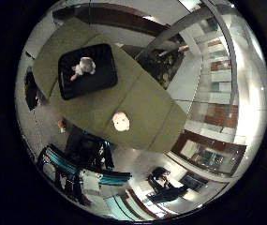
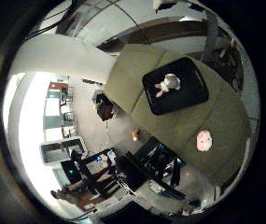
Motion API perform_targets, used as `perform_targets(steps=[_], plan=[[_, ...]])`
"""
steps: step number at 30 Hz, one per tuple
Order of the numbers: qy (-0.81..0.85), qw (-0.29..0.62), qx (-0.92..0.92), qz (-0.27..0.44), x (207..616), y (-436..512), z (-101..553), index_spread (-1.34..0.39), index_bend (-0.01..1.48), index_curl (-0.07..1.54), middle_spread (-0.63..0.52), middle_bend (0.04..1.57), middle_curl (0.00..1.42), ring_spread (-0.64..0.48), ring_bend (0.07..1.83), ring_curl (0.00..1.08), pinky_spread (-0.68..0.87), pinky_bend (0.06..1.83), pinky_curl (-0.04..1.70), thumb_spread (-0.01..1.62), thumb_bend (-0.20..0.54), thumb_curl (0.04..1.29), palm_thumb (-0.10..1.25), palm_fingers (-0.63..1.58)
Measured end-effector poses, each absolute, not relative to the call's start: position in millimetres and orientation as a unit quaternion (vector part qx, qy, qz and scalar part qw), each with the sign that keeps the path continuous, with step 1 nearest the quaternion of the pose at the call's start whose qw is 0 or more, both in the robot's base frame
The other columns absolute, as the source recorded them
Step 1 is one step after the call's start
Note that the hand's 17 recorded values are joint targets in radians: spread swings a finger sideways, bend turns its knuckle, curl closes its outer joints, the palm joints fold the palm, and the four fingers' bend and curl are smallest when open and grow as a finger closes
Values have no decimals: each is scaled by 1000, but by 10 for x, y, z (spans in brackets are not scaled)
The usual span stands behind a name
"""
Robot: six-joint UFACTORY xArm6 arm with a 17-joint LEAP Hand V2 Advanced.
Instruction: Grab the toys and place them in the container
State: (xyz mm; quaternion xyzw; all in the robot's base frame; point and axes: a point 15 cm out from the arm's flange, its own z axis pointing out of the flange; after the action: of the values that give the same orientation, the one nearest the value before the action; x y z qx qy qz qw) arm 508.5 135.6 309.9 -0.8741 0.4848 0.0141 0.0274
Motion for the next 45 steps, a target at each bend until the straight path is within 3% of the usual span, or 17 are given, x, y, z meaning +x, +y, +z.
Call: perform_targets(steps=[14, 26, 45], plan=[[535, 15, -844, 29, 4681, -195, 2326, -349, 164, 287, 60, 196, 320, 174, 242, 272, 265, 434, 209, 998, -27, 275, 372, 26], [548, 5, -835, 42, 4295, -372, 1307, -329, 148, 262, 71, 193, 323, 173, 281, 281, 257, 476, 210, 990, -30, 276, 368, -4], [579, -8, -813, 62, 4240, -571, -94, -321, 152, 244, 89, 192, 318, 173, 301, 277, 256, 507, 196, 972, -28, 279, 314, -22]])
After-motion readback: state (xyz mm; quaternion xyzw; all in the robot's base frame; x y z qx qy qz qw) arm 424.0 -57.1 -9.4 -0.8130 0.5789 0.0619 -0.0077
